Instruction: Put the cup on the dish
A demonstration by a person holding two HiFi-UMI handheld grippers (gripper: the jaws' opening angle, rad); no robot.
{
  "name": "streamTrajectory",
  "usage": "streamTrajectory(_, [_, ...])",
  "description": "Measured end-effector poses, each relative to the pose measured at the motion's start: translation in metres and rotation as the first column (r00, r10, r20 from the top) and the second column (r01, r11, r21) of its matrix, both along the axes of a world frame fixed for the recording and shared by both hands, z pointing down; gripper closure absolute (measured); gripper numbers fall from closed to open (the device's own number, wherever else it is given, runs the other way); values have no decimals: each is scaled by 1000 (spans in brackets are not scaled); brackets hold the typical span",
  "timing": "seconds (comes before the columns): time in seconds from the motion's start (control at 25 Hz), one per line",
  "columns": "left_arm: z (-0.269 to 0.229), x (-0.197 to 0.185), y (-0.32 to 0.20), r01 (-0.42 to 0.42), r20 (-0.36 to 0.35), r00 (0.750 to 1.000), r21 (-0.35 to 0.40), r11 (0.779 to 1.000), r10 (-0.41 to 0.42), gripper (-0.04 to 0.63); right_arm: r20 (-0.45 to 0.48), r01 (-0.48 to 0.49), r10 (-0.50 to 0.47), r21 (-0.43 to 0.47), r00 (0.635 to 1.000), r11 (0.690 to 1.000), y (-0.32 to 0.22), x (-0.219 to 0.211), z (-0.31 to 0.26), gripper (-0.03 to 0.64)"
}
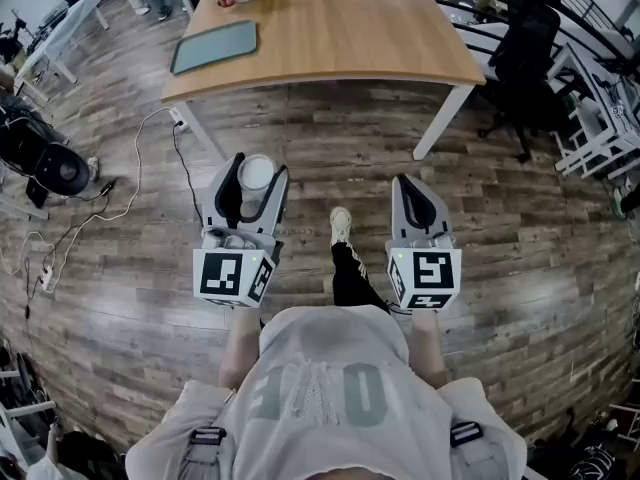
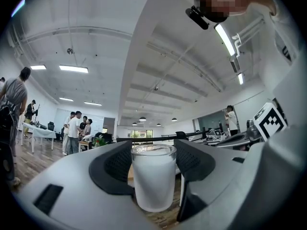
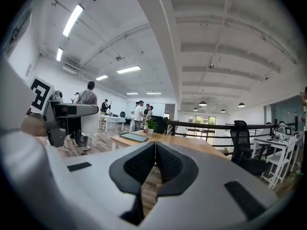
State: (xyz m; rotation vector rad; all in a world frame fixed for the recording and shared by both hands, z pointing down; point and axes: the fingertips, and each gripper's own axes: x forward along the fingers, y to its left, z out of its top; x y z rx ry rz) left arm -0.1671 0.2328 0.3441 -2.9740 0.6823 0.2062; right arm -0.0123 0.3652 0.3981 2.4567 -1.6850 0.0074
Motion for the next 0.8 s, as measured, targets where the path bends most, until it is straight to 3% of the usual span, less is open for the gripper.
streamTrajectory(0.44, [-42, 183, -170, 44, -31, 999, 14, 999, -43, 321, -5, 39, -39, -10, 999, 999, -169, 189, -38, 597])
streamTrajectory(0.64, [-60, 231, -233, 104, -35, 994, 41, 994, -103, 321, 1, 101, -101, -22, 995, 995, -244, 244, -48, 597])
streamTrajectory(0.8, [-63, 258, -269, 144, -22, 989, 7, 990, -144, 321, 24, 170, -169, -56, 985, 984, -291, 273, -46, 597])
